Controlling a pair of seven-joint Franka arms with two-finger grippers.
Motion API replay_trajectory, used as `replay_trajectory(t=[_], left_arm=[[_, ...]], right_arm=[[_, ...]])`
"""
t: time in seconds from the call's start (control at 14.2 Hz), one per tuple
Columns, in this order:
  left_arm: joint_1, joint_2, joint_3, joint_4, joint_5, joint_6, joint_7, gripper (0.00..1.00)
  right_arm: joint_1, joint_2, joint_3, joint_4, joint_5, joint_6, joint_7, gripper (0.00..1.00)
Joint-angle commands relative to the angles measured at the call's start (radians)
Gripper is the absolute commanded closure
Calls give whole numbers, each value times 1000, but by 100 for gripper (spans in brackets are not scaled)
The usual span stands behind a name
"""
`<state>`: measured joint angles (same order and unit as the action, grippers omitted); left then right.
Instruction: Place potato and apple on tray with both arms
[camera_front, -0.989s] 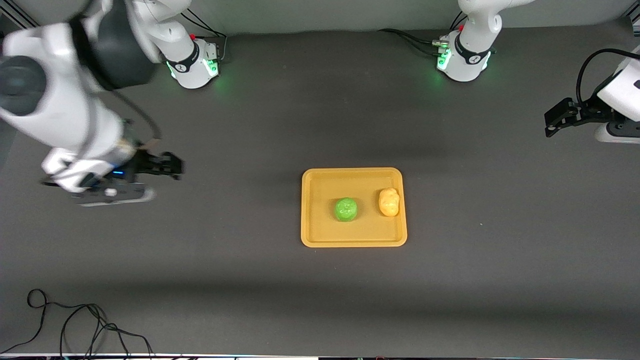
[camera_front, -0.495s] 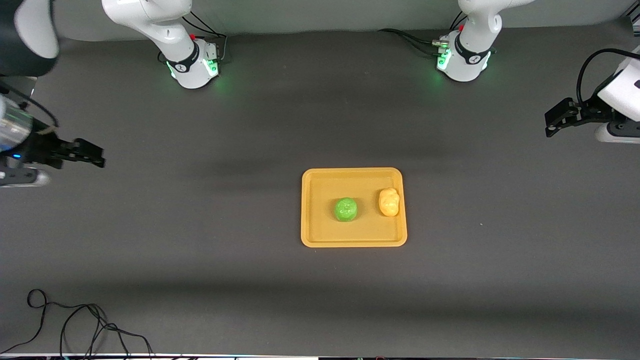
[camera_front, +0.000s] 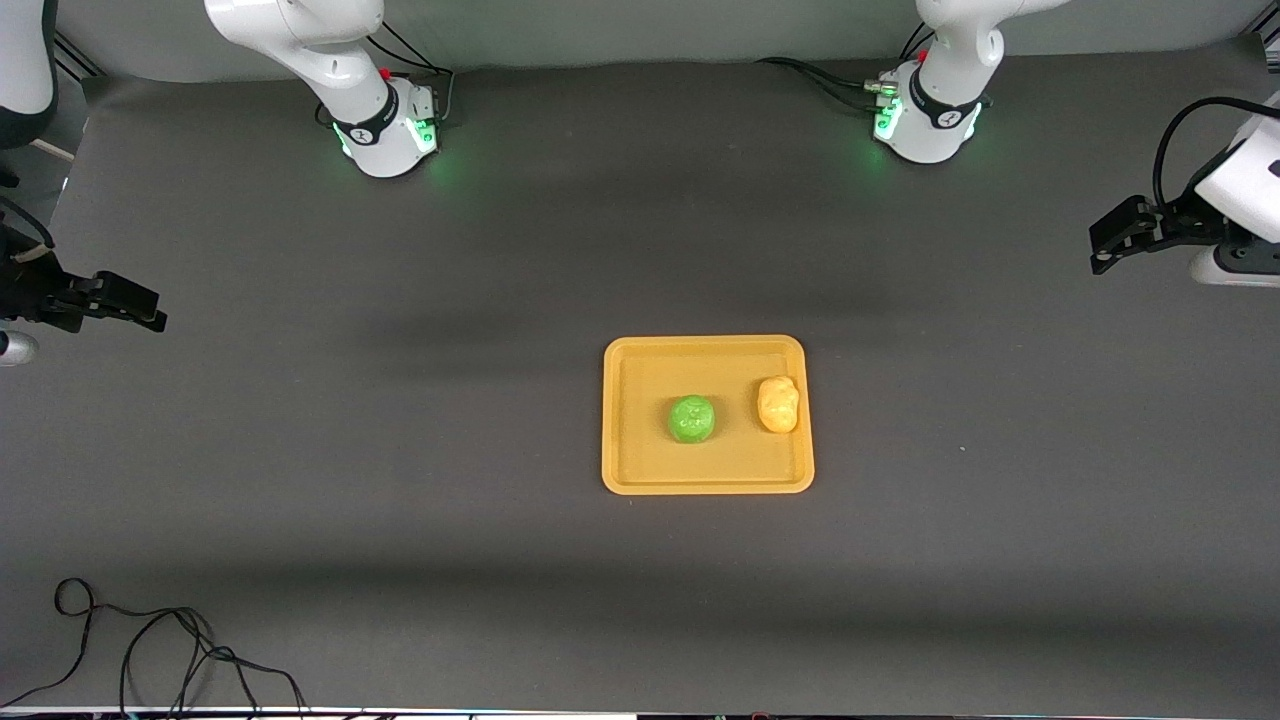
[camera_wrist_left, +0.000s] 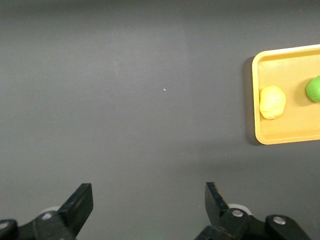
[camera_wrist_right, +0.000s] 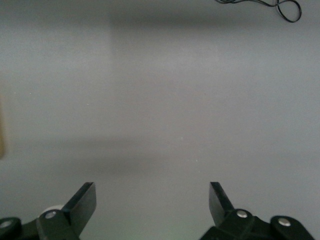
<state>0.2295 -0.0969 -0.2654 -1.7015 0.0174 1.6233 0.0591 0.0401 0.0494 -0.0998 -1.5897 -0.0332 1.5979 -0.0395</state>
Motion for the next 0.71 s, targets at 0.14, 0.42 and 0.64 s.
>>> replay_trajectory(t=[0.14, 0.42, 0.64], left_arm=[[-9, -14, 8, 5, -8, -17, 1, 0], [-9, -14, 8, 3, -8, -19, 1, 0], [-7, -14, 9, 3, -8, -19, 1, 0]], right_arm=[[6, -19, 2, 7, 9, -78, 6, 0], [6, -19, -1, 5, 15, -88, 7, 0], [6, -19, -1, 7, 16, -90, 7, 0]])
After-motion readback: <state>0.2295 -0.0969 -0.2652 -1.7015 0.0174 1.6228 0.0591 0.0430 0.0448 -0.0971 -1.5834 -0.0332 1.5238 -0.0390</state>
